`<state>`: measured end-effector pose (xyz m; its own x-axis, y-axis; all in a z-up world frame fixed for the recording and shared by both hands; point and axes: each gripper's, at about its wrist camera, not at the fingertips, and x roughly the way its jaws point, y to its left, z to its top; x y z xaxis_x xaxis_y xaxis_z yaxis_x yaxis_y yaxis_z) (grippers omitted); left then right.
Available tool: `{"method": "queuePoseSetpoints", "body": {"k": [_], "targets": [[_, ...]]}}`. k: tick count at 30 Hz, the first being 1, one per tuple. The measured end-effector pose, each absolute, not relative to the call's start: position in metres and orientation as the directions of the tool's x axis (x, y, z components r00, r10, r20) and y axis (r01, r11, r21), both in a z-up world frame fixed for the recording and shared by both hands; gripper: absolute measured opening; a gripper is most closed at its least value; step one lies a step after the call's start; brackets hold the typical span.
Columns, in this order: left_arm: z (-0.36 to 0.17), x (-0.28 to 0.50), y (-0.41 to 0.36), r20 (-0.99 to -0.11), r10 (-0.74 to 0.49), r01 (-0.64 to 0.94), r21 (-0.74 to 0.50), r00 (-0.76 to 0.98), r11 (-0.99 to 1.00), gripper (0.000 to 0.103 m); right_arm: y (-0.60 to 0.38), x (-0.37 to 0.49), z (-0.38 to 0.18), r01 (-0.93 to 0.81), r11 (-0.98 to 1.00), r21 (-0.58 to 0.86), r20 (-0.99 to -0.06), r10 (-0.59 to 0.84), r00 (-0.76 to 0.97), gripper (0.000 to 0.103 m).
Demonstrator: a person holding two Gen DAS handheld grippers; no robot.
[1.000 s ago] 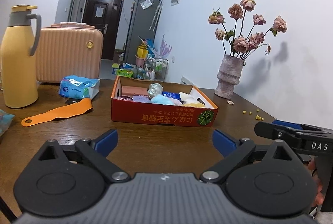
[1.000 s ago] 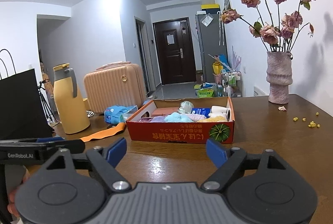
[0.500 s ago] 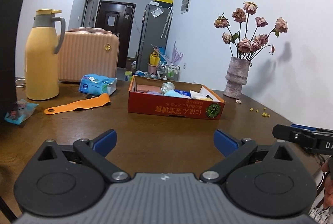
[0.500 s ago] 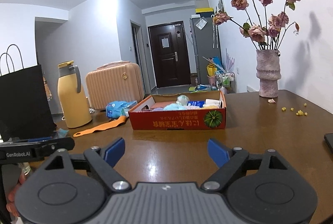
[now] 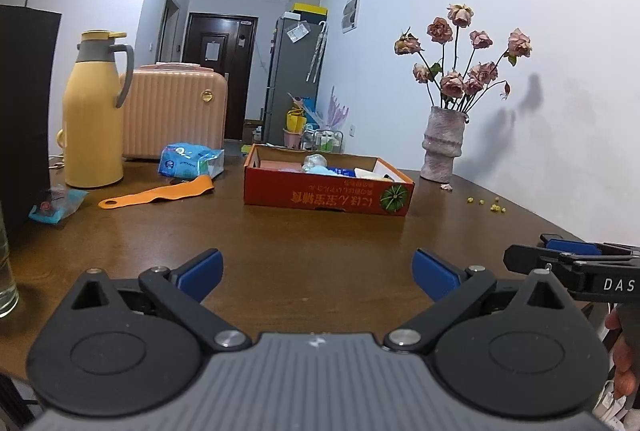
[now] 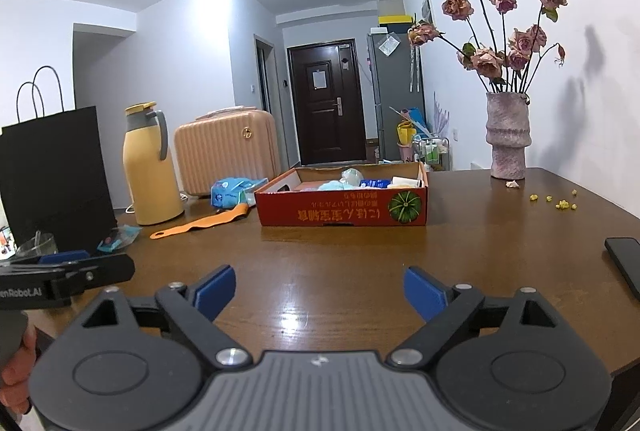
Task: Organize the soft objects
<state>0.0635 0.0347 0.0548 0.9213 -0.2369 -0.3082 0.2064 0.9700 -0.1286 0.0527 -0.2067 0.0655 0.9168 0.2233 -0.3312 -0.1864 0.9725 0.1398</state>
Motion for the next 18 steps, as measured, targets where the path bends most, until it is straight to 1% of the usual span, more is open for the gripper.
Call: {"method": "queuePoseSetpoints", "body": {"k": [10,18], "targets": [[0.046,0.044,0.034,-0.322,-0.186,0.162,-0.099,0.928,0.982,0.103,-0.198,0.033,0.05,-0.186,0.975,0.12,-0.357,0.217,0.909,0.092],[0.048,0.036,0.032,-0.304,-0.172,0.153,-0.087,0.937,0.984,0.103,-0.199,0.028,0.044,-0.173,0.979,0.112,-0.369,0.202,0.907,0.092]]}}
